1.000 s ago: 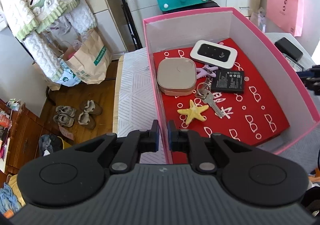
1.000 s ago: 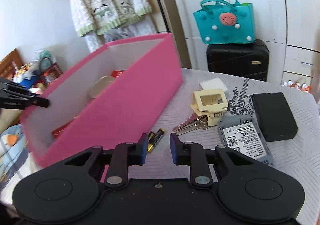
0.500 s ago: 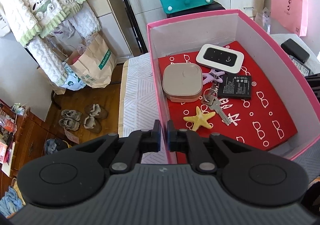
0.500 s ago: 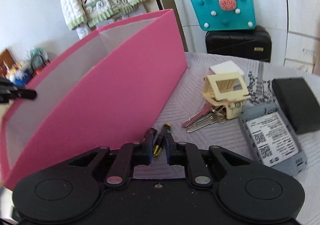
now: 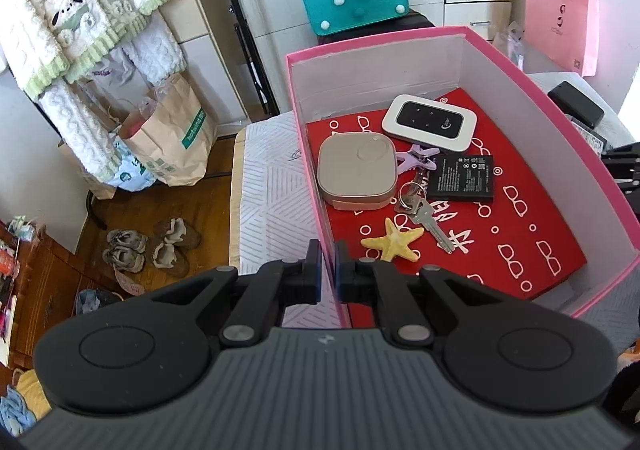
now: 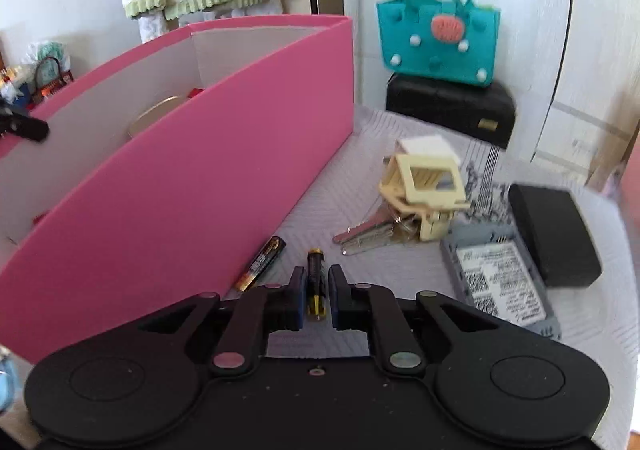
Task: Organize rigid objects
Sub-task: 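Carry the AA battery into the box and release it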
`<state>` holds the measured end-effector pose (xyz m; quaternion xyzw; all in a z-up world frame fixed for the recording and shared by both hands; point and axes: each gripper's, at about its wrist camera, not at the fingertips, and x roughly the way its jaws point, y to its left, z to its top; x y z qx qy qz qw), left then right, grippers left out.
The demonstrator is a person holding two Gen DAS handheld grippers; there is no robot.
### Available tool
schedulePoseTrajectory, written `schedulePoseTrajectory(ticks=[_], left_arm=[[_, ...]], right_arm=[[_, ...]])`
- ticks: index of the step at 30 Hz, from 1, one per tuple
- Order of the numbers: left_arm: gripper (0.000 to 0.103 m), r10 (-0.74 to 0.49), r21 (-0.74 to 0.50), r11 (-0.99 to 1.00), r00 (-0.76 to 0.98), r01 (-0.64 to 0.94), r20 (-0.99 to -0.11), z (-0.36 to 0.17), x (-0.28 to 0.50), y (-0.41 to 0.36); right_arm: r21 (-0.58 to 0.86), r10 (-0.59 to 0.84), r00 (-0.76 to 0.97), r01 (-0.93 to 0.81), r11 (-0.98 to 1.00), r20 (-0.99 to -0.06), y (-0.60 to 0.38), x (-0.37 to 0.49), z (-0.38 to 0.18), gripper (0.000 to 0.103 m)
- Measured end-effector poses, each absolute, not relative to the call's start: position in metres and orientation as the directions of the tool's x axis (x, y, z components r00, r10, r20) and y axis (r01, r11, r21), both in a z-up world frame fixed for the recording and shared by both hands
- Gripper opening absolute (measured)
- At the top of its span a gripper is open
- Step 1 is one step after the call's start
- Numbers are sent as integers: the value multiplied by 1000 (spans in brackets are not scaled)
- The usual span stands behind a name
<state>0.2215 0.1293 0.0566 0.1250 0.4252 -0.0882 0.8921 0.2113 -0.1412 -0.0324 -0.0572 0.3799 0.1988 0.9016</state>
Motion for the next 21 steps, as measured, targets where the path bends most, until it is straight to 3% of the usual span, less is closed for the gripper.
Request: schedulePoseTrajectory(ticks=[7, 14, 17, 21], left_arm=[[8, -78, 135, 950, 636, 281, -768, 60, 220, 135], [7, -74, 151, 946, 648, 286, -758, 58, 217, 132], [7, -73, 157, 945, 654, 287, -753, 59, 216, 132], [7, -88, 137, 948, 650, 288, -755, 59, 217, 136]], right_arm=[[78, 320, 663, -368, 927, -677, -153, 201, -20, 11], [96, 357, 753, -368, 925, -553, -157, 177, 41, 11], [121, 454, 754, -455, 882, -475, -146, 159, 69, 11], [169, 607, 633, -612, 772, -480, -120, 163, 81, 11]])
